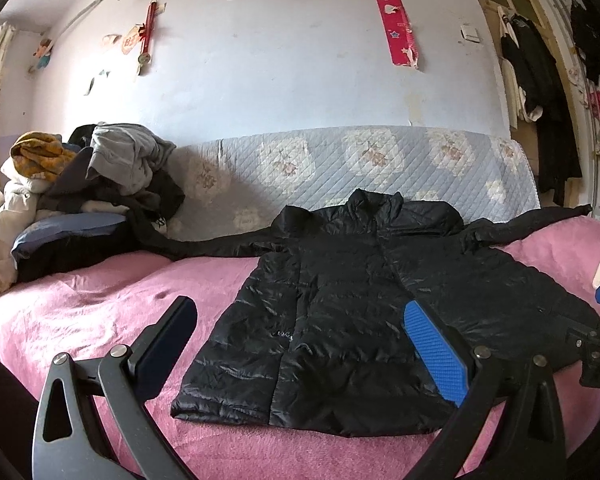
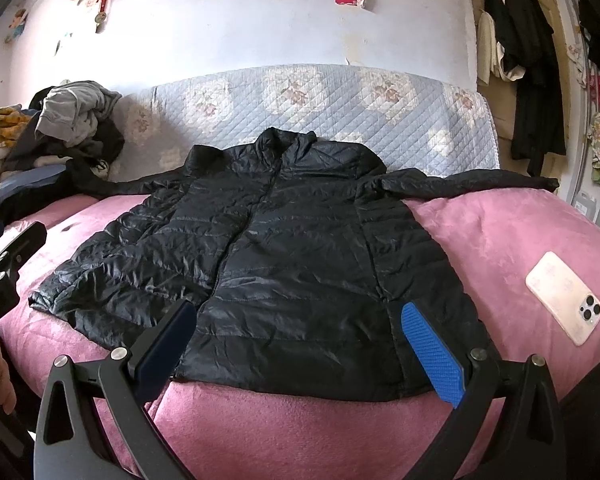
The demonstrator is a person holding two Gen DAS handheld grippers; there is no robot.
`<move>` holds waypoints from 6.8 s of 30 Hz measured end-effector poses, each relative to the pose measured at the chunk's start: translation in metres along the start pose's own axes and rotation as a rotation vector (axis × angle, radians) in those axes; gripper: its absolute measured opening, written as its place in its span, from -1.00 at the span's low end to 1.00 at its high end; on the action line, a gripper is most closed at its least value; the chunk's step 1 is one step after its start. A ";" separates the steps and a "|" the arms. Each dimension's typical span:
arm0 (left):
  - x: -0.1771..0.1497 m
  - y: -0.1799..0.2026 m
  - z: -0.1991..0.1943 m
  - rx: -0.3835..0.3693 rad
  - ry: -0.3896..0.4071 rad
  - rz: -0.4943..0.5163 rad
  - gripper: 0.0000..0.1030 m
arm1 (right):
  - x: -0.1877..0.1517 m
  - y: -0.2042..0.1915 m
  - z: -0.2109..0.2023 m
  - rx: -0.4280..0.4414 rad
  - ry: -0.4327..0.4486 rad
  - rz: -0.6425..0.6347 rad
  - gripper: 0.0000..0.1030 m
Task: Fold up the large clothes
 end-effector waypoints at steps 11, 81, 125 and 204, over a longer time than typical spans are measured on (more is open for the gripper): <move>-0.005 0.004 0.004 -0.036 -0.024 -0.011 1.00 | -0.001 0.000 0.001 -0.001 -0.001 -0.002 1.00; -0.041 0.006 0.032 -0.125 -0.315 0.022 1.00 | -0.017 -0.008 0.010 -0.029 -0.077 -0.165 1.00; -0.089 -0.021 0.084 -0.057 -0.770 0.280 0.63 | -0.043 0.014 0.092 -0.038 -0.407 -0.410 0.99; -0.004 -0.156 0.276 -0.075 -0.748 -0.083 -0.59 | 0.098 0.075 0.297 -0.010 -0.553 0.030 -0.88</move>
Point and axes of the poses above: each gripper's, at about its wrist camera, not at the fingertips, and z roughly the way its jaws point, y to its right, x to its top, the point moved 7 cm from there along z, roughly the way its jaws point, and after that the axes turned 14 degrees about -x, right-handed, at the moved point
